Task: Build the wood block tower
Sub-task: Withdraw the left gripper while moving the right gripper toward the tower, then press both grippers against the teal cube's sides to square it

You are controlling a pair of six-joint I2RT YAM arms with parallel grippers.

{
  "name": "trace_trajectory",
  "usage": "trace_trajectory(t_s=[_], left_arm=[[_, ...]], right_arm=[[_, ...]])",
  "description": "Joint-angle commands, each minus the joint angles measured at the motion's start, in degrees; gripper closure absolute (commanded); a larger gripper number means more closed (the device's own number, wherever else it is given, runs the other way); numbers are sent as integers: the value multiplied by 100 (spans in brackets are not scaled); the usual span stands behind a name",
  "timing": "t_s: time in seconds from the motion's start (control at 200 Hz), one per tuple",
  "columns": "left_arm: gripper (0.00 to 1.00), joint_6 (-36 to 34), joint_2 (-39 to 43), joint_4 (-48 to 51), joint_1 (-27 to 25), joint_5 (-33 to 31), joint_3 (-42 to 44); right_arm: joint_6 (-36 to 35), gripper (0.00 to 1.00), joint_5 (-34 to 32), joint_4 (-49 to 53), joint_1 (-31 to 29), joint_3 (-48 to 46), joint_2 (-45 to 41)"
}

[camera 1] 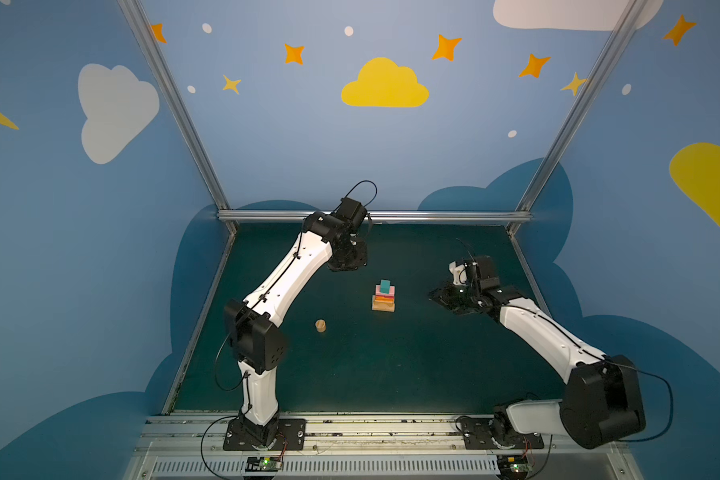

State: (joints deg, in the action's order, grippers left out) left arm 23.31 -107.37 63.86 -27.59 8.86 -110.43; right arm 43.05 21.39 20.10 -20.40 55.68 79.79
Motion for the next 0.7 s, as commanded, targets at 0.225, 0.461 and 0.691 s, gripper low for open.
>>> trace_trajectory(t_s=[0.225, 0.461, 0.691], left_arm=[[96, -11, 399, -1684, 553, 1613, 1491], [95, 130, 452, -2354, 568, 2101, 2017], [95, 192, 277, -2464, 483, 2367, 2039]], right_arm=[[-26, 100, 21, -51, -407, 775, 817], [-104, 100, 24, 118, -594, 1263, 1210], [-43, 100, 76, 47, -791, 1499, 1582]])
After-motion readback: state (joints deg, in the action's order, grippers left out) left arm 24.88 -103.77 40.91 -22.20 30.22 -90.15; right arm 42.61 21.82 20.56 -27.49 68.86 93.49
